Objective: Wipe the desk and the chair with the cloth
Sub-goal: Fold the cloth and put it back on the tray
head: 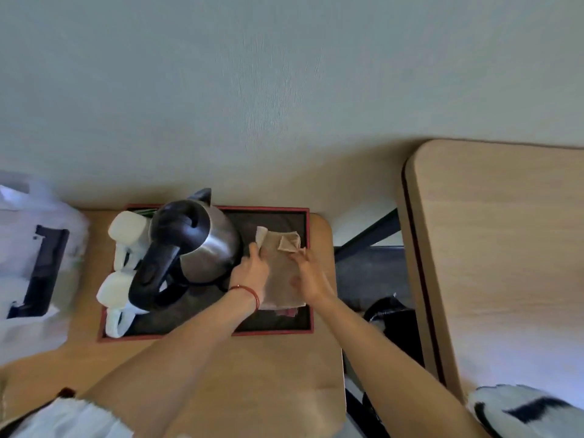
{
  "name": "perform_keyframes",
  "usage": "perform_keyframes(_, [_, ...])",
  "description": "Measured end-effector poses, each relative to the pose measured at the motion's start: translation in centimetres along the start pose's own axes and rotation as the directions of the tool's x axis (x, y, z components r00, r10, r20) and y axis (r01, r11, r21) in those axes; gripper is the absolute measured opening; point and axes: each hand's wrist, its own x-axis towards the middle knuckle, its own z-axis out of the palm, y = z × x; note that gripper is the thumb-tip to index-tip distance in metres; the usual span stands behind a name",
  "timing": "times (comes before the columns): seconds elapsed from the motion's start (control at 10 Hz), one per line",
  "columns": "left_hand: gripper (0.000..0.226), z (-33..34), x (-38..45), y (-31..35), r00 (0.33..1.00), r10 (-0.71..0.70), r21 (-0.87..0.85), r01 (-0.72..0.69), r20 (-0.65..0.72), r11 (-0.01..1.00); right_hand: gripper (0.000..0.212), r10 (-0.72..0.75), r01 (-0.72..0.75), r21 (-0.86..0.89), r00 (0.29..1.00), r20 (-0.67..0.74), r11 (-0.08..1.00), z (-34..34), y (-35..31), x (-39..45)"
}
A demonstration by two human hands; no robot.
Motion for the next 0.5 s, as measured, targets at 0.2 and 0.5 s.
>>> perform_keyframes(0.2, [0.065,-0.3,1.1,0.0,0.995,0.052,0.43,-0.013,-0.079,0.903,0.062,-0.013,0.035,-0.253,0.996,0.087,0.967,0.5,-0.9,0.7])
perform_keyframes(0.5, [0.038,-0.7,2.2,-1.0,0.993,0.107,0.456,-0.116,0.046,0.882,0.057,-0.032,0.075,-0.507,0.995,0.093,0.859,0.0,0.3,0.7])
